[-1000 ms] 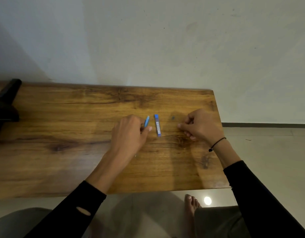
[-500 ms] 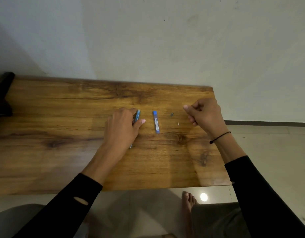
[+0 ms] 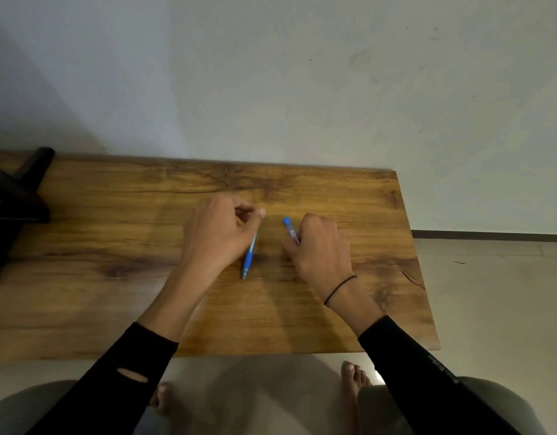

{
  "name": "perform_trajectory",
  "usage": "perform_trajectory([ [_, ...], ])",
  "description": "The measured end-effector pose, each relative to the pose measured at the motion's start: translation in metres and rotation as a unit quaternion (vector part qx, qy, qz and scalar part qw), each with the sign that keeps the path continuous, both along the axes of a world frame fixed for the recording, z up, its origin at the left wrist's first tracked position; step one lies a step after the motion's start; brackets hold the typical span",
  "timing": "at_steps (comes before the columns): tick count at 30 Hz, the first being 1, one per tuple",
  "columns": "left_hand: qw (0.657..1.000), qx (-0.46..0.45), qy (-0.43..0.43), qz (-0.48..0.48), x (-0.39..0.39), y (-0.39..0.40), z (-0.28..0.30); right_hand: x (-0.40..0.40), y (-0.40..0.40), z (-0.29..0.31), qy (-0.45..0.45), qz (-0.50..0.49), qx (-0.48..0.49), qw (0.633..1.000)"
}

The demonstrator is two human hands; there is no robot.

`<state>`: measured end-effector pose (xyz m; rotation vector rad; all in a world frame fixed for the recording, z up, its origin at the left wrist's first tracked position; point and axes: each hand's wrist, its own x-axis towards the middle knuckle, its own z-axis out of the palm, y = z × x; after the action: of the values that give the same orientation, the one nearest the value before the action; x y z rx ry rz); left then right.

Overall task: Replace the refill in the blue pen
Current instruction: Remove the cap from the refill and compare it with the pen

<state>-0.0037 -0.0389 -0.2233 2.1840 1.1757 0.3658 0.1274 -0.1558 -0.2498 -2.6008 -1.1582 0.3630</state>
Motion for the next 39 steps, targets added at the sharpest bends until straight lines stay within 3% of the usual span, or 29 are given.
perform_trajectory([
  [3,0.991,-0.117,-0.061,0.004,0.005,-0.003,-0.006,-0.002,-0.002,0.007,0.012,-0.009,0.068,0.998],
  [6,0.959,-0.254,-0.125,0.011,0.014,-0.014,-0.008,-0.011,-0.004,0.014,0.013,-0.012,0.178,0.984],
  [9,0.93,-0.309,-0.197,0.033,0.019,-0.023,-0.006,-0.018,-0.006,0.017,0.017,0.007,0.229,0.973],
  [12,0.948,-0.254,-0.192,0.007,0.014,-0.015,-0.006,-0.011,-0.007,0.025,0.053,0.041,0.269,0.961],
  [15,0.971,-0.19,-0.125,-0.071,0.006,-0.007,-0.003,0.013,-0.006,0.036,0.172,0.009,0.323,0.931],
  [19,0.978,-0.137,-0.052,-0.15,0.005,-0.014,0.0,0.034,-0.007,0.041,0.3,0.022,0.27,0.915],
  [30,0.974,-0.139,-0.022,-0.175,0.007,-0.015,0.0,0.036,-0.009,0.041,0.311,0.073,0.185,0.929],
  [39,0.98,-0.123,-0.025,-0.155,0.009,-0.017,0.005,0.036,-0.007,0.041,0.305,0.044,0.199,0.93],
])
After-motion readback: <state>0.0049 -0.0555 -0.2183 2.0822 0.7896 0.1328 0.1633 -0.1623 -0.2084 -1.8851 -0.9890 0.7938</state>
